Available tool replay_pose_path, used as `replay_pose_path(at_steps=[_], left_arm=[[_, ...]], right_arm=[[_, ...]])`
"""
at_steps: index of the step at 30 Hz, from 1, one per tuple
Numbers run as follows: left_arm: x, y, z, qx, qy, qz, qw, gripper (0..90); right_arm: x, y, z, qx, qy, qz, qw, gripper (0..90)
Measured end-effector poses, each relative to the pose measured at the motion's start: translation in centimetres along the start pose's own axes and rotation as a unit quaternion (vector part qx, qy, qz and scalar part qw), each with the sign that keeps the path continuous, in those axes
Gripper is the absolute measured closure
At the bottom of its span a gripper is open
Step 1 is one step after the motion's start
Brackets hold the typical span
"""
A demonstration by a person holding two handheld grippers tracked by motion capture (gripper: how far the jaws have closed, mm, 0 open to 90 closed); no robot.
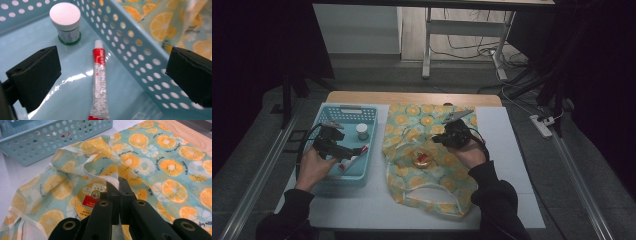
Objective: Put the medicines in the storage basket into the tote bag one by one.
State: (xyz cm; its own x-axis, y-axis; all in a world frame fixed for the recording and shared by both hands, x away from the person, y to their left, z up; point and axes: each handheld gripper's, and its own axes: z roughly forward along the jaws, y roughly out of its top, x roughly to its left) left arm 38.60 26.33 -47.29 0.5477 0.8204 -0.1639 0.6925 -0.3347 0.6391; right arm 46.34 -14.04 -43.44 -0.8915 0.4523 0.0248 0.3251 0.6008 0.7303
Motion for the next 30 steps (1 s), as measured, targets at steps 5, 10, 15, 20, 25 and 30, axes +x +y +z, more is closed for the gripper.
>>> replay_pose_path(at_steps=[5, 10, 15, 20, 25, 30], left_arm=[[0.6, 0.0, 1.5, 0.028, 0.009, 0.001, 0.9996, 0.0], [0.8, -0.1, 2.7, 0.061, 0.015, 0.005, 0.9980, 0.0], [0.8, -0.2, 3.5, 0.091, 0.024, 0.006, 0.9955, 0.0], [0.7, -0.2, 4.2, 0.127, 0.048, 0.008, 0.9907, 4.7], [0.4, -0.2, 4.6, 0.147, 0.055, 0.017, 0.9874, 23.1], [0.3, -0.3, 4.9, 0.161, 0.047, 0.025, 0.9855, 44.8]], right_arm=[[0.0, 0.0, 0.0, 0.000, 0.001, -0.001, 1.0000, 89.9], [0.0, 0.0, 0.0, -0.001, 0.000, -0.001, 1.0000, 89.9], [0.0, 0.0, 0.0, 0.000, 0.001, -0.001, 1.0000, 89.9], [0.1, 0.0, 0.0, 0.001, 0.002, -0.002, 1.0000, 89.9], [0.1, 0.0, 0.0, 0.001, 0.003, -0.003, 1.0000, 89.9], [0.1, 0.0, 0.1, 0.002, 0.004, -0.003, 1.0000, 89.9]])
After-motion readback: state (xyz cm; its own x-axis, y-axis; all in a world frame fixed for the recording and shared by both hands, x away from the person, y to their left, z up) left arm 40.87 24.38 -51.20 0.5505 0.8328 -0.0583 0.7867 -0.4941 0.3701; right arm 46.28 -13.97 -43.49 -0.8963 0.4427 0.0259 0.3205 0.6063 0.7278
